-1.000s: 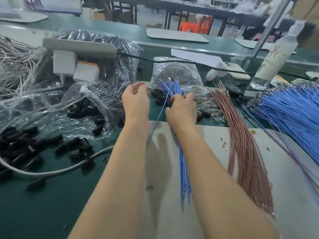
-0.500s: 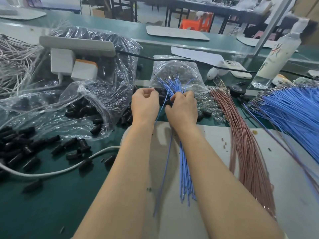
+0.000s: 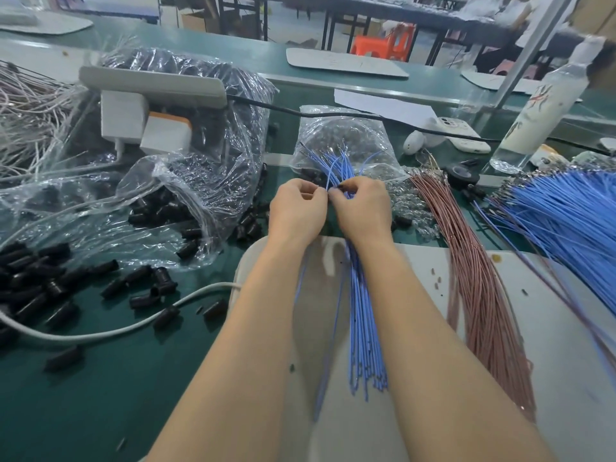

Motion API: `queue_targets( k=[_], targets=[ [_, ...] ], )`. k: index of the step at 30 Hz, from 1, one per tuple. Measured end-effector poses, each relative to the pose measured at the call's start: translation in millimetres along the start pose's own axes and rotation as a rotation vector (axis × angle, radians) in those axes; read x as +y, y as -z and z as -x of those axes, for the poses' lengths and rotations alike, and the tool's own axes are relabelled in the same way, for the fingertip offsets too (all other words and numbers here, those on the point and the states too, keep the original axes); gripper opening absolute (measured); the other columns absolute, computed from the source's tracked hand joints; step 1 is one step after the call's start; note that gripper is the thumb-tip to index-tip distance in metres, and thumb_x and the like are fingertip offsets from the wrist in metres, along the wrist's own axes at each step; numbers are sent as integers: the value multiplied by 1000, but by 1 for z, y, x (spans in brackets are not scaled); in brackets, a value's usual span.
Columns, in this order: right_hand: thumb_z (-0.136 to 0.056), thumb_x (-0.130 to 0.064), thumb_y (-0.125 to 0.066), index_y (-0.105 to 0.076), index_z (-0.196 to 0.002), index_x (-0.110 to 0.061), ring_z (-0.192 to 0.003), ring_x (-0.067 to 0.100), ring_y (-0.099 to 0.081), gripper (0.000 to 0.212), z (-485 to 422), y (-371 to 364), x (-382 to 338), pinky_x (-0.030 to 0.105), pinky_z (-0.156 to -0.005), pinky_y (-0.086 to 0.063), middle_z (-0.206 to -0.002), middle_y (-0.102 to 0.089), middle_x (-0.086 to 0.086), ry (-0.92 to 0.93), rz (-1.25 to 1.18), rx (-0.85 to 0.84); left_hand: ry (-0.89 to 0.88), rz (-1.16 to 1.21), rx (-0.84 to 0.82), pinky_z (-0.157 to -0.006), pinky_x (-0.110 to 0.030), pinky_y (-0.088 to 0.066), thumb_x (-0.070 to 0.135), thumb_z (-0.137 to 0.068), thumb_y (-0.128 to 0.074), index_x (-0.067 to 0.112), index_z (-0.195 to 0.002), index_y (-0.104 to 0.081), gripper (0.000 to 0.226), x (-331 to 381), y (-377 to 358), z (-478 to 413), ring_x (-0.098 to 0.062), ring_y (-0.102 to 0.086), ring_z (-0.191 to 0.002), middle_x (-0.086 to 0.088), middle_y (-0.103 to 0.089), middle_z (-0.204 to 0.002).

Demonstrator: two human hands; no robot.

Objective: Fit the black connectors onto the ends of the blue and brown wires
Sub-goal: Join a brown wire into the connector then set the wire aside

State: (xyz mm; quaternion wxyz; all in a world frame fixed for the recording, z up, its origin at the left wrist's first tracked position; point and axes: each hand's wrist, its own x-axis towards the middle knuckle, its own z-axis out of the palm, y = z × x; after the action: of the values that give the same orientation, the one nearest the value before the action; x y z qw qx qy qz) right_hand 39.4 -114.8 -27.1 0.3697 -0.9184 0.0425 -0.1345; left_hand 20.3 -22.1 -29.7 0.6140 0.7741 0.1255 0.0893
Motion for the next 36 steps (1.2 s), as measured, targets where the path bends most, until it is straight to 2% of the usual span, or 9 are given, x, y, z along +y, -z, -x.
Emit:
queue_targets(
  k=[3, 7, 11, 14, 19, 22, 24, 30, 36],
  targets=[
    [-91, -14, -56, -70, -94, 0, -90, 29, -62, 20, -2, 12, 0, 34, -85, -46, -94, -70, 14, -40, -278, 35, 26, 107, -144, -88, -34, -53, 14, -93, -52, 16, -85, -62, 12, 4, -3, 6, -19, -66, -89, -7, -70, -94],
    [-91, -12, -57, -61, -112, -5, -90, 24, -63, 22, -3, 25, 10, 42, -91, -50, -103, -68, 15, -132, -428, 86, 36, 194, -356, -77, -24, -54, 9, -98, -44, 14, -86, -58, 18, 13, -10, 17, -11, -66, -75, -5, -68, -87],
    [-87, -13, -66, -52, -88, -13, -68, 18, -63, 15, 3, 39, 27, 40, -77, -52, -94, -64, 15, -220, -632, 116, 21, 196, -378, -75, -20, -54, 8, -96, -48, 10, -96, -58, 11, 13, -18, 23, -8, -66, -77, -9, -68, -95],
    [-87, -8, -65, -56, -77, -17, -82, 32, -67, 16, 12, 48, 34, 43, -79, -56, -87, -66, 13, -140, -607, 65, 43, 300, -367, -70, -17, -54, 15, -95, -54, 12, -94, -59, 6, 14, -25, 31, -13, -69, -83, -13, -70, -97],
    [-90, -1, -56, -66, -89, -18, -85, 18, -68, 20, 22, 61, 37, 23, -75, -54, -87, -70, 3, 51, -469, -64, 80, 410, -242, -68, -18, -54, 14, -90, -63, 8, -93, -62, 7, 12, -34, 38, -18, -70, -80, -16, -69, -89],
    [-91, 0, -53, -69, -87, -23, -89, 21, -69, 29, 26, 65, 35, 28, -81, -55, -90, -72, 5, 94, -523, -146, 99, 483, -220, -66, -16, -53, 13, -89, -64, 6, -93, -62, 8, 10, -33, 40, -11, -69, -72, -12, -69, -88],
    [-93, 1, -50, -69, -92, -17, -86, 19, -68, 26, 30, 64, 37, 27, -77, -56, -92, -71, 8, 48, -626, -145, 76, 502, -223, -67, -16, -53, 11, -88, -65, 10, -87, -62, 4, 8, -30, 39, -8, -68, -68, -9, -69, -83],
    [-89, -7, -62, -66, -101, -14, -83, 14, -66, 14, 34, 51, 41, 26, -78, -55, -87, -68, 0, 65, -617, -109, -75, 206, -131, -85, -36, -55, 12, -86, -67, 24, -79, -62, 15, 2, -29, 34, -14, -63, -72, -1, -67, -76],
    [-84, -13, -68, -70, -91, -13, -81, 10, -67, 7, 34, 48, 42, 31, -83, -54, -84, -71, -1, 132, -425, 9, -290, -105, -60, -57, -6, -41, 18, -84, -68, 28, -76, -62, 14, -1, -31, 38, -3, -53, -62, 9, -62, -69]
  ],
)
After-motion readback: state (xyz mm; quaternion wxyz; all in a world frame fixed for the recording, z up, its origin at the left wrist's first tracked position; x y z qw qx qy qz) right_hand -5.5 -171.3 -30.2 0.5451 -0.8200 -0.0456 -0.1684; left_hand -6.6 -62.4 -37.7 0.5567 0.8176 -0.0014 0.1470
